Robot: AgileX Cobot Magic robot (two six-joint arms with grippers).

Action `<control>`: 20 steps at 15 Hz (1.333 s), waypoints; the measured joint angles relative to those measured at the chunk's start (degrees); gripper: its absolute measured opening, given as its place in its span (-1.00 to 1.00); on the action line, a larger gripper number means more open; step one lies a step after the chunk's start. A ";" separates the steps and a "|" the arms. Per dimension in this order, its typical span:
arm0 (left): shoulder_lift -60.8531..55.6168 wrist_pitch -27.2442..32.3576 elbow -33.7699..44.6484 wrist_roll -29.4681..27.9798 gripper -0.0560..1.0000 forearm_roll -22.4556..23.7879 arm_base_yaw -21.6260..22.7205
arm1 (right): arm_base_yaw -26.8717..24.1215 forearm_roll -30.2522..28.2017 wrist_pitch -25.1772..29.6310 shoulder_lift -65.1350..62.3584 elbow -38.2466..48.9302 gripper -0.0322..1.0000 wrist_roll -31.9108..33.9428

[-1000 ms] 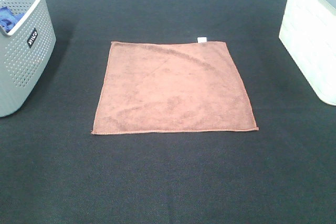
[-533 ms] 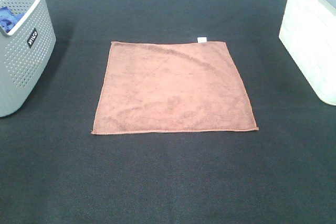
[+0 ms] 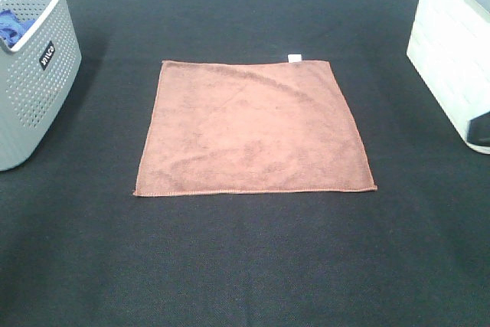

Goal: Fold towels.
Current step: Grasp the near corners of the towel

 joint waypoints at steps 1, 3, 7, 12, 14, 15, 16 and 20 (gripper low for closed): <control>0.00 0.00 0.00 0.00 0.46 0.00 0.00 | 0.00 0.00 0.00 0.00 0.00 0.54 0.00; 8.59 -0.86 0.00 6.53 0.46 -6.47 0.00 | 0.00 3.38 -1.32 7.56 0.00 0.54 -3.32; 27.10 -6.07 0.00 25.73 0.46 -22.63 0.00 | 0.00 15.64 -2.12 23.95 -0.86 0.54 -18.68; 43.77 -6.93 -0.57 46.81 0.46 -43.03 0.00 | 0.00 19.88 -1.95 38.73 -10.49 0.54 -23.20; 46.93 -7.45 -1.89 50.13 0.46 -45.78 0.00 | 0.00 19.88 -1.89 42.51 -13.01 0.54 -23.32; 48.82 -8.14 -2.86 51.17 0.46 -46.70 0.00 | 0.00 19.94 -1.89 44.35 -14.73 0.54 -23.43; 51.11 -9.11 -4.35 51.39 0.46 -47.15 0.00 | 0.00 19.88 -1.89 46.58 -16.33 0.54 -23.78; 59.01 -9.68 -10.08 51.85 0.46 -48.59 0.00 | 0.00 19.88 -0.23 54.43 -22.46 0.54 -24.06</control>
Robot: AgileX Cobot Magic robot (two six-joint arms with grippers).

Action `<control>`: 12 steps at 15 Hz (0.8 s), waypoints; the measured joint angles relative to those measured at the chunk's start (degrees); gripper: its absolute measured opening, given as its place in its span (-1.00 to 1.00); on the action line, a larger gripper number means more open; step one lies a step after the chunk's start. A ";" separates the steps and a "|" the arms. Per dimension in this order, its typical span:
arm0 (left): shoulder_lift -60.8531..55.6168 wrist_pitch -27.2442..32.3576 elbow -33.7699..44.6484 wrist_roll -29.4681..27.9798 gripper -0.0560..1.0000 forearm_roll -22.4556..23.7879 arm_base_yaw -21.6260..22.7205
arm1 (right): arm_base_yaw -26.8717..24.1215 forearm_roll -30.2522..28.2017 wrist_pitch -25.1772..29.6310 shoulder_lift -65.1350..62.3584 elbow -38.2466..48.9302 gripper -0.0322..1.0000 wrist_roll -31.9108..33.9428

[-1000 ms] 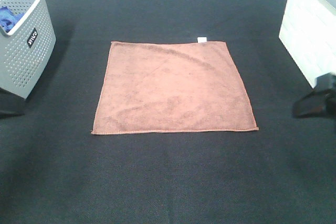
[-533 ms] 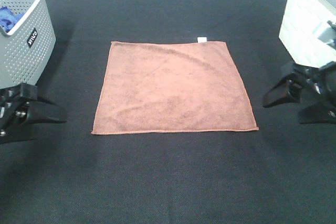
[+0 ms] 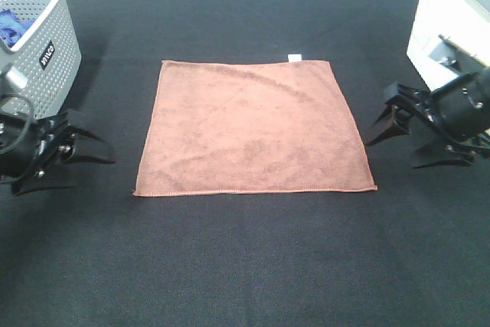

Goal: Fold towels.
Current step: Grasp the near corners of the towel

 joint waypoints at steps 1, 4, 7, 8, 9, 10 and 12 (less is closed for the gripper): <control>1.49 0.06 -0.97 0.00 0.46 -0.34 0.00 | 0.00 0.00 1.72 2.46 -2.12 0.54 -0.17; 4.58 0.40 -3.04 0.00 0.46 -0.74 0.00 | 0.00 0.00 4.47 6.76 -6.19 0.54 -0.23; 8.48 3.27 -5.67 0.00 0.46 -1.66 0.00 | -0.06 0.00 4.87 10.94 -8.08 0.54 -1.78; 9.34 4.13 -6.25 0.00 0.46 -2.18 0.00 | -0.06 0.00 5.39 12.03 -8.77 0.54 -2.06; 10.66 4.81 -6.88 0.00 0.46 -3.09 0.00 | -0.06 0.11 6.13 13.75 -10.03 0.54 -2.41; 11.46 5.04 -7.05 0.00 0.46 -3.50 0.00 | -0.11 0.17 6.59 14.21 -10.94 0.53 -2.69; 12.09 5.21 -7.22 0.00 0.46 -3.61 0.00 | -0.11 0.17 6.93 14.55 -11.57 0.53 -2.86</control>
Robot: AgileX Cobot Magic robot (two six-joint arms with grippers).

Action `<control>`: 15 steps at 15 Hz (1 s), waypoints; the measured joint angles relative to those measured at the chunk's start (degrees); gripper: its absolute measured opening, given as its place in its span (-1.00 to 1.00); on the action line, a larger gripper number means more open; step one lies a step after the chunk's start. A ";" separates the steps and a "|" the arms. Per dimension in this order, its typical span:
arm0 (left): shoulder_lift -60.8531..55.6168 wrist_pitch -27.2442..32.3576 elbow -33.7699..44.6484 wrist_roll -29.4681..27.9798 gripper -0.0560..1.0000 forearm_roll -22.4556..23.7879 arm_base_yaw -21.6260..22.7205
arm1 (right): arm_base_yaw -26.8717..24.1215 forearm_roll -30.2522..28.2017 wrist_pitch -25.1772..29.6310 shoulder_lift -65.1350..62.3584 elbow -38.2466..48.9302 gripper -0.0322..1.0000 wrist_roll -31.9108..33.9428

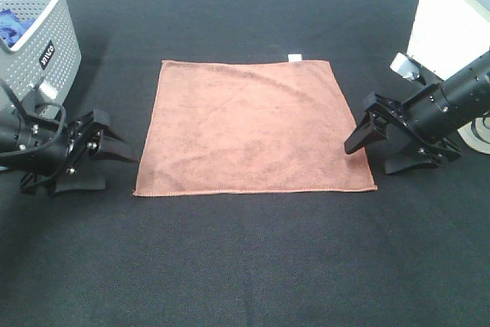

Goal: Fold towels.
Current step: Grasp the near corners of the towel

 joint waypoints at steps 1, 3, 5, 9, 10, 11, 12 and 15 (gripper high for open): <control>0.57 0.57 0.00 0.34 0.46 -0.34 0.00 | 0.00 0.00 0.23 0.23 -0.52 0.53 -0.29; 0.97 1.43 0.00 1.78 0.46 -2.29 0.00 | -0.57 0.00 0.40 0.52 -1.49 0.53 -0.34; 0.97 1.66 -0.34 2.81 0.46 -3.09 0.00 | -1.32 -0.17 0.06 0.57 -1.49 0.53 -0.34; 2.58 0.34 -2.12 4.41 0.46 -5.04 -3.67 | -1.32 0.46 -1.15 0.57 -1.49 0.53 -1.83; 3.32 -0.06 -2.81 4.41 0.46 -5.10 -4.53 | -1.32 1.15 -1.26 0.57 -1.49 0.53 -1.89; 3.32 -0.06 -2.81 4.41 0.46 -5.10 -4.53 | -1.32 1.15 -1.26 0.57 -1.49 0.53 -1.89; 4.07 -0.17 -3.55 4.41 0.46 -5.27 -4.87 | -1.32 1.55 -1.32 0.57 -1.49 0.53 -1.95; 4.18 -0.11 -3.67 4.47 0.46 -5.50 -4.87 | -1.32 1.89 -1.26 1.26 -1.49 0.53 -2.12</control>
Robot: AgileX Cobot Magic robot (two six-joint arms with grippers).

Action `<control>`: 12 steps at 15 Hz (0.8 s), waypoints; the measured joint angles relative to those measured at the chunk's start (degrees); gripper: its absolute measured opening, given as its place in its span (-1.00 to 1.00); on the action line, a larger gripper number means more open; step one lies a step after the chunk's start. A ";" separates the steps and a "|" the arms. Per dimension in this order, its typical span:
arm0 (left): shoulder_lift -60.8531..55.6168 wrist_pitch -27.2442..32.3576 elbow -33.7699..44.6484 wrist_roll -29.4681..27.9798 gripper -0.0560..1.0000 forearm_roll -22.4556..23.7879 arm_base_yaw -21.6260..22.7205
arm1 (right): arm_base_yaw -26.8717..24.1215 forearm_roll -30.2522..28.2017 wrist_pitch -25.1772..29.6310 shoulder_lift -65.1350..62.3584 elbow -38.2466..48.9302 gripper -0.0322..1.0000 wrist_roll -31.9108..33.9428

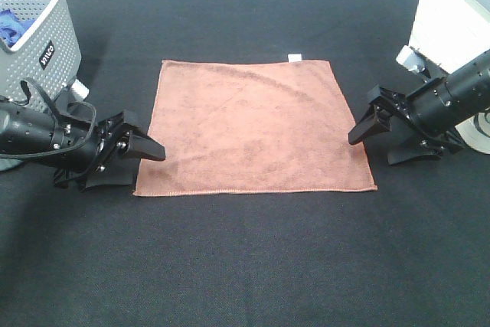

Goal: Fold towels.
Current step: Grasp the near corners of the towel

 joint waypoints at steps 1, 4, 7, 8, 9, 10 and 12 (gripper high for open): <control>0.00 0.11 0.00 0.00 0.46 0.00 0.00 | 0.00 0.11 0.11 0.06 -0.17 0.53 0.00; 0.00 0.00 -0.06 0.00 0.46 0.63 0.00 | 0.00 0.06 0.23 0.11 -0.29 0.53 0.00; 0.06 -0.57 -0.23 -1.60 0.46 0.63 -0.29 | 0.74 0.92 0.34 0.97 -0.63 0.53 -0.17; 0.06 -0.57 -0.23 -1.60 0.46 0.63 -0.29 | 0.74 0.92 0.34 0.97 -0.63 0.53 -0.17; 0.11 -0.97 -0.34 -1.78 0.46 0.52 -0.92 | 2.01 1.49 0.06 1.26 -0.69 0.52 -0.23; 0.34 -1.26 -0.63 -1.89 0.45 0.00 -1.72 | 3.32 2.01 -0.23 1.43 -0.92 0.52 -0.23; 1.60 -1.43 -2.29 -2.52 0.35 -0.40 -3.50 | 5.50 2.81 -1.15 1.60 -1.09 0.50 -0.23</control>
